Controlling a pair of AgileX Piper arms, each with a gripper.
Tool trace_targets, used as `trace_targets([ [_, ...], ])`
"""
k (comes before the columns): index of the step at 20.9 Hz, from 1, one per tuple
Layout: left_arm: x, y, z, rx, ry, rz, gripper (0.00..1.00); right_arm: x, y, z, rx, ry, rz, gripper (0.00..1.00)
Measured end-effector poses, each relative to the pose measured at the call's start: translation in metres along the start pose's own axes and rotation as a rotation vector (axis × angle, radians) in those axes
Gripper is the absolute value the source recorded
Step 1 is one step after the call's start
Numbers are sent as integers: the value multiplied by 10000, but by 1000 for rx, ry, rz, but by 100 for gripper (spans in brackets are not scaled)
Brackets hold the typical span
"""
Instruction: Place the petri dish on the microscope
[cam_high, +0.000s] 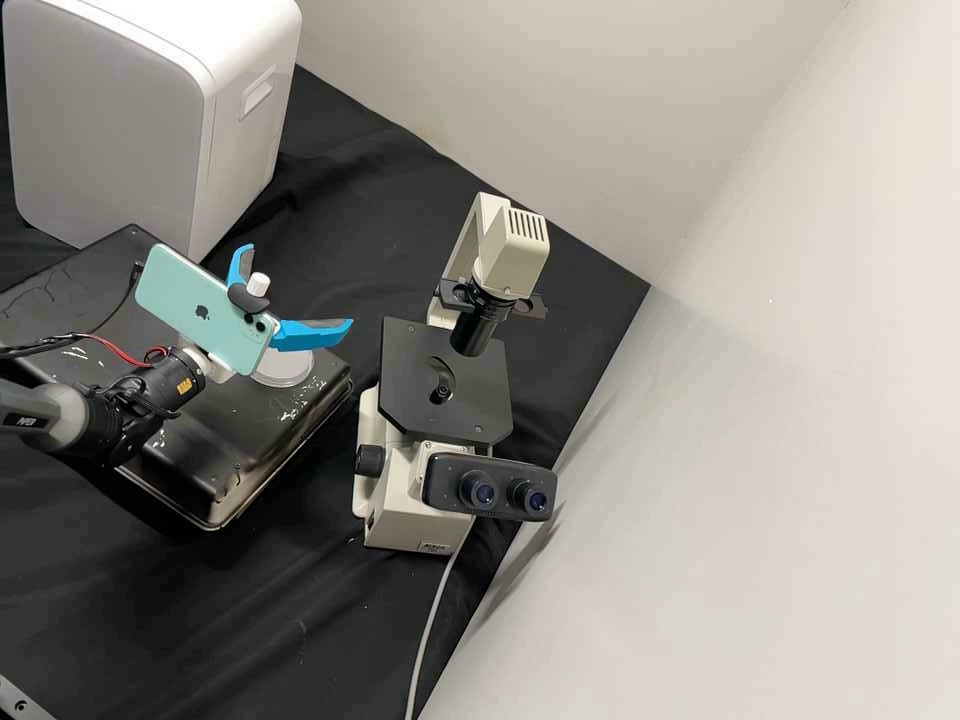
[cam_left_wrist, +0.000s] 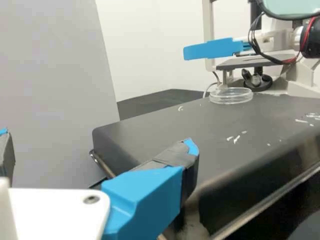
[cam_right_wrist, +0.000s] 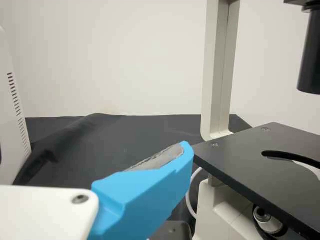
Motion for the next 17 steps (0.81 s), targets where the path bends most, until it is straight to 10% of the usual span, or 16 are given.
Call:
trace_targets([
  [17,-1,-6,54,-16,-30,-4,100,-211,-28,160,29,-50,-11,100],
])
